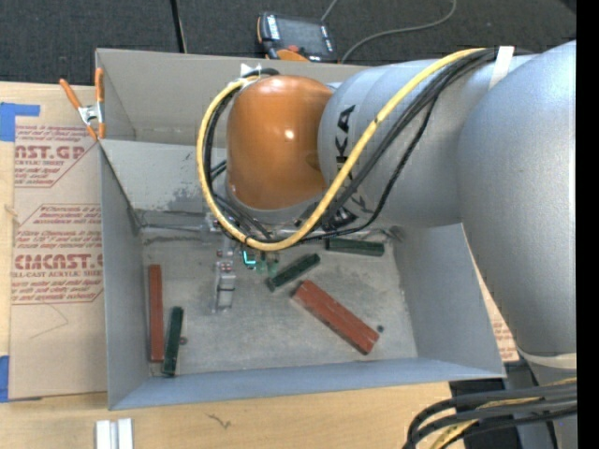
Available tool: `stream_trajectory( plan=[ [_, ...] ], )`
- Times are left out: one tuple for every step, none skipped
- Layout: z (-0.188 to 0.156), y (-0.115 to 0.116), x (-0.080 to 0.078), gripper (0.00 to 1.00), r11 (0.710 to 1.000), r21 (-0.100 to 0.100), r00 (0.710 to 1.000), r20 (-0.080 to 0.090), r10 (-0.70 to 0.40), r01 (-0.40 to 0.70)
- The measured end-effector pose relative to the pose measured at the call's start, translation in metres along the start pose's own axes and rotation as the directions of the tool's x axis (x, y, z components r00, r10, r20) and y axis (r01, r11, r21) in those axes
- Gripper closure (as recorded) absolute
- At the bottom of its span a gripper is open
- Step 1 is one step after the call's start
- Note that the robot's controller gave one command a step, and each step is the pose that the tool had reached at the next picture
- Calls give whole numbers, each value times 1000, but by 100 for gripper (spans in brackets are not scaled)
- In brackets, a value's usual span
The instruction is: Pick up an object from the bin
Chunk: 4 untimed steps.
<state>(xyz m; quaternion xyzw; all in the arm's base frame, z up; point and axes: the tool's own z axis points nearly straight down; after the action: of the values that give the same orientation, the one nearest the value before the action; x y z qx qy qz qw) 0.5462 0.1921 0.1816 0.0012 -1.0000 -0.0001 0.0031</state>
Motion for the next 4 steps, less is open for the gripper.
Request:
stream_trajectory(
  plan=[
    [93, -49, -37, 0, 993, 2, 993, 2, 118, -118],
    [64, -183, -48, 0, 955, 0, 955, 10, 296, -296],
    [114, -178, -32, 0, 968, -1, 968, 2, 251, -251],
    [112, -152, 16, 0, 999, -1, 999, 4, -42, 42]
  ],
)
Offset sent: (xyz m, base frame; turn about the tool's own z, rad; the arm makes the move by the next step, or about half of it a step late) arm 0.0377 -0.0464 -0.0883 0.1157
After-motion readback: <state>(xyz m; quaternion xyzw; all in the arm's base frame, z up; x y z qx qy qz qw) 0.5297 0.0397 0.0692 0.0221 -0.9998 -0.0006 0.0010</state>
